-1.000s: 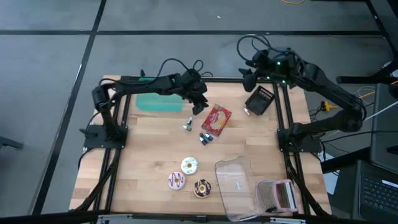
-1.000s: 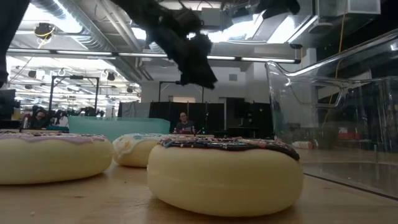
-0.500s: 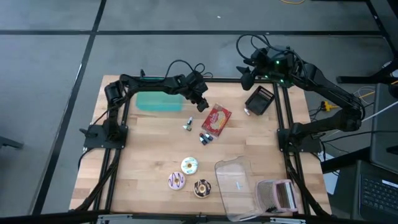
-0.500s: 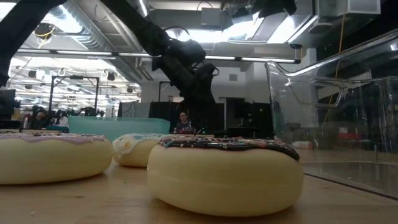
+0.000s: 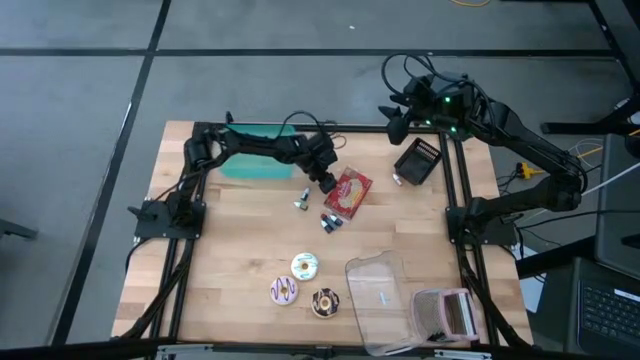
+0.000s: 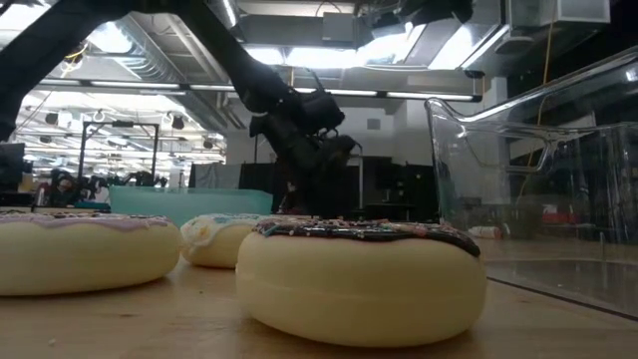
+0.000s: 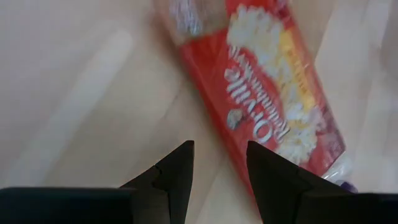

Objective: Pick & Place Food Item
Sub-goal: Put the popcorn bag into the light blue bin

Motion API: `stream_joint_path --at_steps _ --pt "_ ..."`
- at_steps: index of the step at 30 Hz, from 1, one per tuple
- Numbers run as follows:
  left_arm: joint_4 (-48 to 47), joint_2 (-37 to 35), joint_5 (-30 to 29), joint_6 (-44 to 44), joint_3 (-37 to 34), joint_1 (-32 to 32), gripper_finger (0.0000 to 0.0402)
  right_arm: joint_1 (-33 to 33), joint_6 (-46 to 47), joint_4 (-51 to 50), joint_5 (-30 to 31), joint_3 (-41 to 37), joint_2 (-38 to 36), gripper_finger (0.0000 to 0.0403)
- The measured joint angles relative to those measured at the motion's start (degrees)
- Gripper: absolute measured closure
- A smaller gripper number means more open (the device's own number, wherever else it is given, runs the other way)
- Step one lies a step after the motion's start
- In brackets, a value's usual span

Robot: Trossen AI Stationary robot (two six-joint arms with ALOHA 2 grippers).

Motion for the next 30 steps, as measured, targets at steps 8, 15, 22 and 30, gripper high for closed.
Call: stream_joint_path --at_steps 8,15,22,30 --pt "2.88 2.75 2.8 -3.19 0.26 -2.11 0.0258 0.0 0.03 1.36 -0.01 0.0 0.0 0.0204" --pt "10.28 3.88 8.61 -11.89 -0.07 -2.92 0.0258 0.0 0.05 1.36 0.0 0.0 0.0 0.0204" --pt "9.04 4.55 7.01 -11.52 0.08 -3.01 0.0278 0.0 0.09 1.53 -0.02 0.0 0.0 0.0204" --pt "10.2 6.14 5.59 -13.19 0.2 -3.71 0.0387 0.0 0.12 1.97 -0.02 0.0 0.0 0.0204"
